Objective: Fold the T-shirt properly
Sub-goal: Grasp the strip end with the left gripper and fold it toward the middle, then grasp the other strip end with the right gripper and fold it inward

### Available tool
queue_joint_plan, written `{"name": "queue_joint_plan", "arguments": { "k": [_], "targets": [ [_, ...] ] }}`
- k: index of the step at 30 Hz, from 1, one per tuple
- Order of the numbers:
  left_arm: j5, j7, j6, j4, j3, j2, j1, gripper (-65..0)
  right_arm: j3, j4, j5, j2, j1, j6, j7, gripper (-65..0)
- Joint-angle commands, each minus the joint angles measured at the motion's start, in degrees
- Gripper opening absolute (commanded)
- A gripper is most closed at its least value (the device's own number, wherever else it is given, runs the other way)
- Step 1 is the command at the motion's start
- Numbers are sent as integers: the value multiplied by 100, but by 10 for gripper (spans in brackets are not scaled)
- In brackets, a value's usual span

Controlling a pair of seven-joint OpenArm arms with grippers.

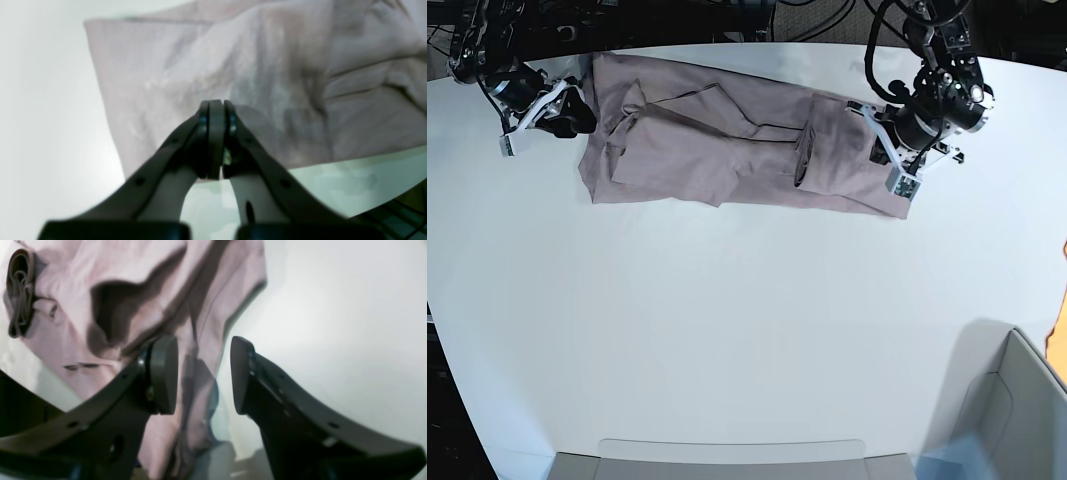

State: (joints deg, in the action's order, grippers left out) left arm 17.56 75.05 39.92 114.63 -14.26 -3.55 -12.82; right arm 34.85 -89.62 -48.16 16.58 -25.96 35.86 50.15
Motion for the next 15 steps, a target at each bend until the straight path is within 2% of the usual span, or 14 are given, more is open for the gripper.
{"name": "queue_joint_plan", "arguments": {
  "k": [1,5,7,9,12,15],
  "targets": [
    [59,-63,8,84,-2,-27,29,-650,36,70,-94,87,7,67,-70,-391],
    [59,-63,8,84,-29,-36,38,-650,-61,615,-120,96,121,111,-70,-391],
    [59,-63,8,76,-11,-36,47,-650,-316,729,-120,96,217,111,-70,-391],
    [59,-63,8,76,-11,-18,47,-650,-624,677,-138,96,261,146,-70,-391],
    [59,-63,8,76,-11,-18,47,-650,-896,466,-146,34,261,401,-70,-391],
    [42,-63,8,76,-11,-36,47,-650,-958,369,-270,-115,253,414,-70,-391]
  ]
}}
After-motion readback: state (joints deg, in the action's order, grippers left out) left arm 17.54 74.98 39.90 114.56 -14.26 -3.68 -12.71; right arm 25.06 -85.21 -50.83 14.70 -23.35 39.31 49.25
